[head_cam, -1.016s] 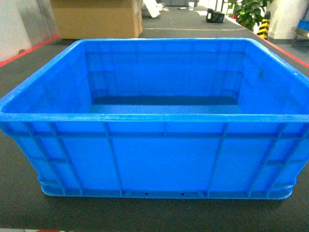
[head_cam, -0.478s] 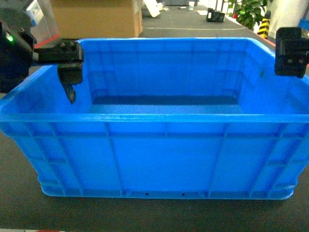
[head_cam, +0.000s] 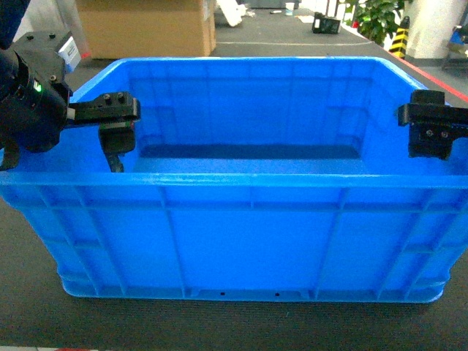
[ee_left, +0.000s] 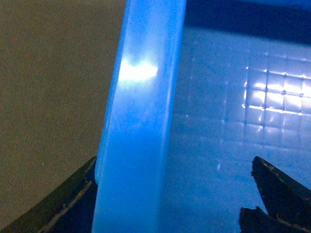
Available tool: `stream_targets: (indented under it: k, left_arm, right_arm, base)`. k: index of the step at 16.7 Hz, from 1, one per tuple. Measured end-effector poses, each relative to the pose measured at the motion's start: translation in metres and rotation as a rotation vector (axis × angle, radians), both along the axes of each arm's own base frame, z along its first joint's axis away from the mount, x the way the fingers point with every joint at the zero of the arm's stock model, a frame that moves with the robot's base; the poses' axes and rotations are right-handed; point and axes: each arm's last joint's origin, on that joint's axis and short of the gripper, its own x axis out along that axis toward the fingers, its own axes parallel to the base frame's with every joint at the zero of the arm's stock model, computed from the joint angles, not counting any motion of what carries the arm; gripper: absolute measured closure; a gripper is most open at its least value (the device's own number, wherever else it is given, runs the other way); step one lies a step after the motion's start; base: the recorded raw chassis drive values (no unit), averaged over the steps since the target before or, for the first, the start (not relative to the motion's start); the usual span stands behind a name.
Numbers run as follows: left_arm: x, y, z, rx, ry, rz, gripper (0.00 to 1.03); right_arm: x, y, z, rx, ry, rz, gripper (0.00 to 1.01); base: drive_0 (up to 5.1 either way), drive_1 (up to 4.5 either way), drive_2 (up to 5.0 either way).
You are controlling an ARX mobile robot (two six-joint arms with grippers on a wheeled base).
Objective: Place box next to blue box on left shelf
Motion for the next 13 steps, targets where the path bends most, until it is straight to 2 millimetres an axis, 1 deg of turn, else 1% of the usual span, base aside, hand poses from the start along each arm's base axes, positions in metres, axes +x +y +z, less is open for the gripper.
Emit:
stream_targets:
  k: [2,3,5,6,7,8,9,11,13]
  left_arm:
    - [-0.002,-0.001,-0.001,0.016,0.020,0.001,0.29]
    - [-0.004,-0.001,0.001,0.023,0.024,0.001,0.38]
    - [-0.006,0.000,0.005,0.073,0.001,0.009,0.58]
    - [-0.007,0.001,0.006,0.084,0.001,0.002,0.65]
    - [-0.010,0.002,0.008,0.088,-0.002,-0.002,0.75]
    - [-0.013,0.003,0.009,0.089,-0.003,-0.016,0.86]
    - [-0.017,0.003,0.013,0.068,-0.014,-0.033,0.93]
    - [-0.024,-0.003,0.018,0.059,-0.051,-0.059,0.95]
    - [-0.043,-0.010,0.020,0.081,-0.117,-0.079,0.95]
  right_arm:
    - [0.000,0.000,0.000,-0.005,0.000,-0.005,0.43]
    - [0.000,0.000,0.001,-0.008,0.000,-0.007,0.51]
    - [-0.002,0.000,0.002,-0.012,-0.004,0.002,0.71]
    - [-0.003,0.003,0.002,-0.019,-0.005,0.008,0.77]
    - [-0.005,0.004,0.002,-0.032,-0.006,-0.002,0.82]
    - [-0.006,0.003,0.002,-0.036,-0.008,-0.006,0.83]
    - [-0.007,0.002,0.002,-0.041,-0.012,-0.017,0.84]
    - [-0.019,0.000,0.003,-0.037,-0.026,-0.033,0.84]
    - [-0.040,-0.004,0.012,-0.042,-0.084,-0.052,0.84]
  base:
    - [0.0,0.00,0.0]
    - [0.0,0.00,0.0]
    - [0.0,0.00,0.0]
    - [0.0,0.00,0.0]
    - [0.0,0.00,0.0]
    - [0.0,0.00,0.0]
    - [0.0,0.00,0.0]
    - [0.0,0.00,0.0]
    - [0.0,0.00,0.0]
